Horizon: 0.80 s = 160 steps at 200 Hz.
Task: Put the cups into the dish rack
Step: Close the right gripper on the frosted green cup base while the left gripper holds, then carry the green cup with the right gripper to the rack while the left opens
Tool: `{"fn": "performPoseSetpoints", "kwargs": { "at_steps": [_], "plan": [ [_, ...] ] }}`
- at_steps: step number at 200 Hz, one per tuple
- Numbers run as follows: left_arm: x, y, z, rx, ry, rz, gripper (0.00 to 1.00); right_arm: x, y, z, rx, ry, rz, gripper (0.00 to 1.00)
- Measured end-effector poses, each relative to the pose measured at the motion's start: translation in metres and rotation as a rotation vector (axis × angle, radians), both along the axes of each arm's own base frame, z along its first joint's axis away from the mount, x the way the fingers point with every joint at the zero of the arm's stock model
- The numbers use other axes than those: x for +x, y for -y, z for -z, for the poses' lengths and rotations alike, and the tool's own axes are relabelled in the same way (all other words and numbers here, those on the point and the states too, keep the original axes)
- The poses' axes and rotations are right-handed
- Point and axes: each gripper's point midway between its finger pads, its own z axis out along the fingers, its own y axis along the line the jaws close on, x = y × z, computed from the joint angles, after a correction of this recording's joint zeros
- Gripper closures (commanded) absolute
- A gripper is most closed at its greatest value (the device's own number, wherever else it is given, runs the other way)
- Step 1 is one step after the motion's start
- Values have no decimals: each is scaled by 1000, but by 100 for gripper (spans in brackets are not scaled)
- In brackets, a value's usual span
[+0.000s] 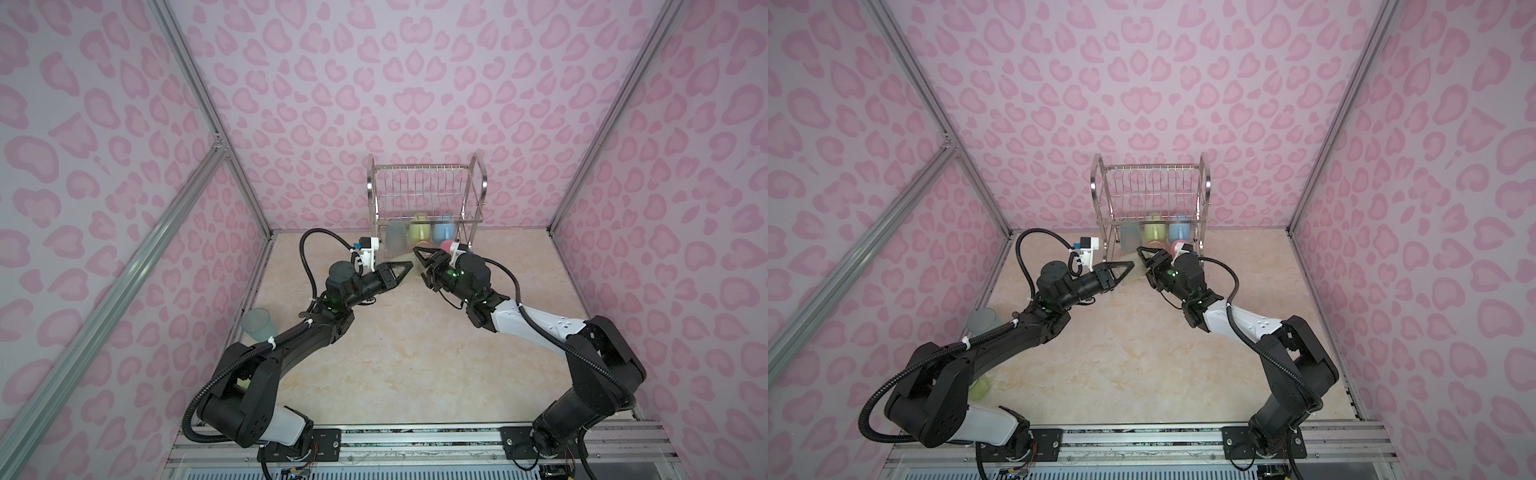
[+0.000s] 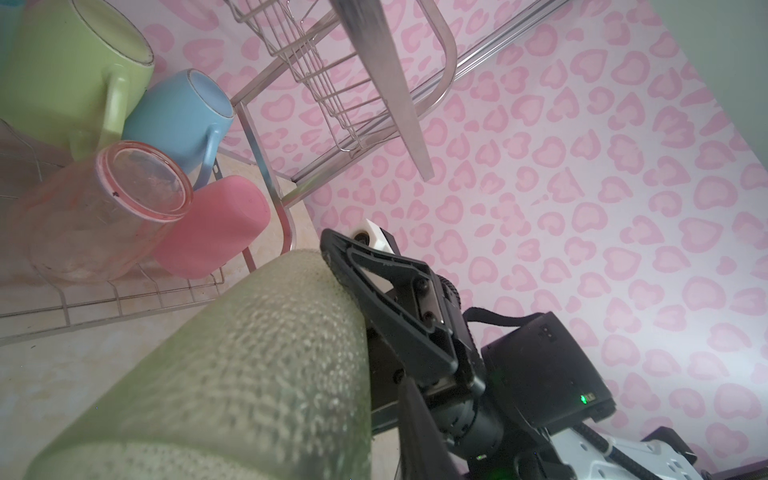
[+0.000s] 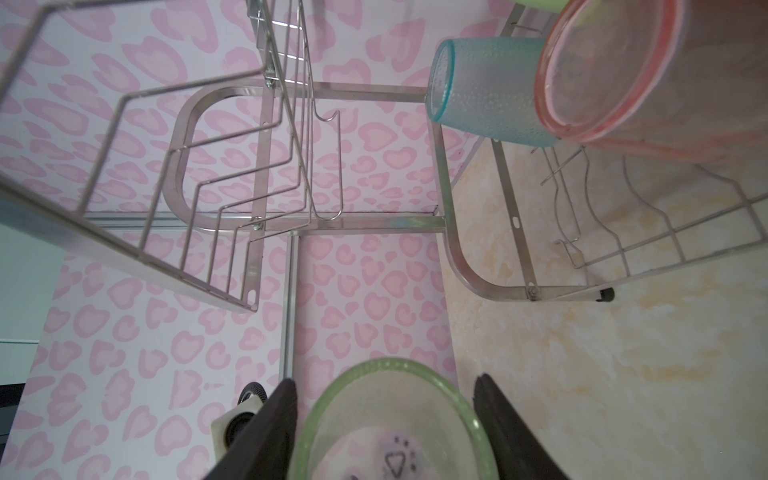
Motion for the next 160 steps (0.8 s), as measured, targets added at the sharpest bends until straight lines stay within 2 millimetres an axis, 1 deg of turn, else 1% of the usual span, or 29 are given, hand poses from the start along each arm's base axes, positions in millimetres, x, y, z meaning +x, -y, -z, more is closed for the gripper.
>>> {"fn": "performPoseSetpoints", "kwargs": {
  "at_steps": [10,12,14,26,42,62,94,114,129,160],
  "plan": [
    [1,0,2,6,-1,-4,65,1,1,2,-14,2,7,49],
    [1,-1,2,7,-1,-6,61,1,2,2,-18,4,8,49],
    [1,-1,2,9,0,-7,60,1,2,2,-21,6,9,49],
    [2,-1,5,20,-5,-13,56,1,3,4,-37,8,11,49],
    [3,-2,9,36,-16,-20,52,1,4,4,-61,17,14,49],
    [4,-7,15,59,-34,-38,50,2,8,5,-98,31,29,50],
    [6,-14,24,108,-62,-74,46,4,14,1,-162,72,56,50],
    [6,-20,32,141,-86,-94,40,4,18,0,-207,99,76,50],
    [7,-25,36,170,-103,-120,35,4,20,2,-249,111,87,50],
    [5,-39,39,223,-126,-169,26,1,19,0,-329,156,103,50]
  ]
}}
